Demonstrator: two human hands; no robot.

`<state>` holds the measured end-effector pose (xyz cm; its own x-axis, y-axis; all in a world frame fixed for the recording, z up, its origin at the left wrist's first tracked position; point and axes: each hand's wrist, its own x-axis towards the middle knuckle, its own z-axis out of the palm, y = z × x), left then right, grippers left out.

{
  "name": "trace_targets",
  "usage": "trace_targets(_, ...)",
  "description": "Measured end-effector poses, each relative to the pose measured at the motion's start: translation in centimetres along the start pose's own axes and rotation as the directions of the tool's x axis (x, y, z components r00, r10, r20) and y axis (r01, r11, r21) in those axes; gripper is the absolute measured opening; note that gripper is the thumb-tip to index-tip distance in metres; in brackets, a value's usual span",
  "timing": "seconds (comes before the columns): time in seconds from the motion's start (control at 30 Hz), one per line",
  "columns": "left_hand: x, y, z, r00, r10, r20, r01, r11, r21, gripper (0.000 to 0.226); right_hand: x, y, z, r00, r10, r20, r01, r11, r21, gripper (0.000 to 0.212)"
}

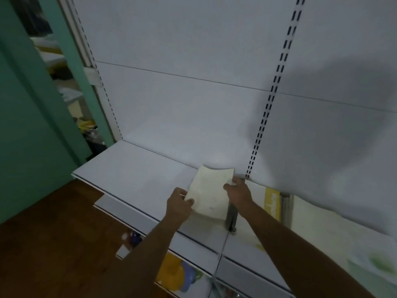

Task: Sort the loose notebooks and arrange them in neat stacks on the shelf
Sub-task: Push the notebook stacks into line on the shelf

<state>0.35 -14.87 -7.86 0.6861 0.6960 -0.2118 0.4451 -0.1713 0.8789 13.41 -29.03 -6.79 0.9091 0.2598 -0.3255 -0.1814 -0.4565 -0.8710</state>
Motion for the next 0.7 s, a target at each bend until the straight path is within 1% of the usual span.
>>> trace_targets(0.1,0.7,-1.1,0.1,0.999,0.046,0.010,-0.047,0.990,0.135,0.024,0.5,0.0,1.3,0.997,0.076,0.031,-0.073,0.995,-0.070,0.066)
trace_targets(0.17,1.2,-1.5,0.4,0.996,0.087,0.006,-0.086,0.971,0.221,0.027,0.6,0.2,1.8,0.998,0.065,0.024,-0.061,0.988,-0.143,0.065)
trace_targets(0.23,1.6,-1.5,0.7,0.993,0.116,0.000,-0.110,0.949,0.294,0.030,0.6,0.3,1.9,0.999,0.051,0.013,-0.048,0.978,-0.203,0.053)
trace_targets(0.33,1.6,-1.3,1.0,0.995,0.095,0.012,-0.093,0.916,0.390,0.036,0.7,0.3,1.5,0.998,0.043,0.046,-0.028,0.958,-0.284,0.019)
trace_targets(0.37,1.4,-1.2,1.1,0.996,0.084,0.016,-0.083,0.903,0.422,0.038,0.6,0.2,1.3,0.998,0.032,0.059,-0.013,0.952,-0.305,0.014)
trace_targets(0.4,1.1,-1.1,1.2,0.997,0.076,0.015,-0.074,0.881,0.468,0.040,0.4,0.1,1.1,0.997,0.019,0.070,0.003,0.955,-0.296,0.016)
trace_targets(0.47,0.3,-0.7,1.5,0.998,0.062,-0.024,-0.040,0.839,0.543,0.044,-0.2,-0.2,0.2,0.999,-0.024,0.044,0.034,0.967,-0.253,0.033)
trace_targets(0.5,-0.1,-0.2,1.7,0.997,0.060,-0.056,-0.019,0.832,0.555,0.045,-0.5,-0.4,-0.4,0.998,-0.061,0.031,0.067,0.961,-0.267,0.031)
trace_targets(0.57,-0.9,1.2,2.6,0.992,0.086,-0.088,-0.023,0.834,0.551,0.043,-1.0,-0.6,-2.1,0.990,-0.139,0.012,0.137,0.944,-0.299,0.017)
trace_targets(0.63,-1.8,3.2,4.4,0.990,0.135,-0.047,-0.089,0.840,0.535,0.038,-1.8,-0.2,-4.6,0.983,-0.180,-0.036,0.161,0.940,-0.300,0.018)
trace_targets(0.7,-3.2,5.6,7.0,0.983,0.181,0.017,-0.166,0.855,0.490,0.032,-2.6,0.8,-7.8,0.972,-0.203,-0.117,0.159,0.938,-0.308,0.020)
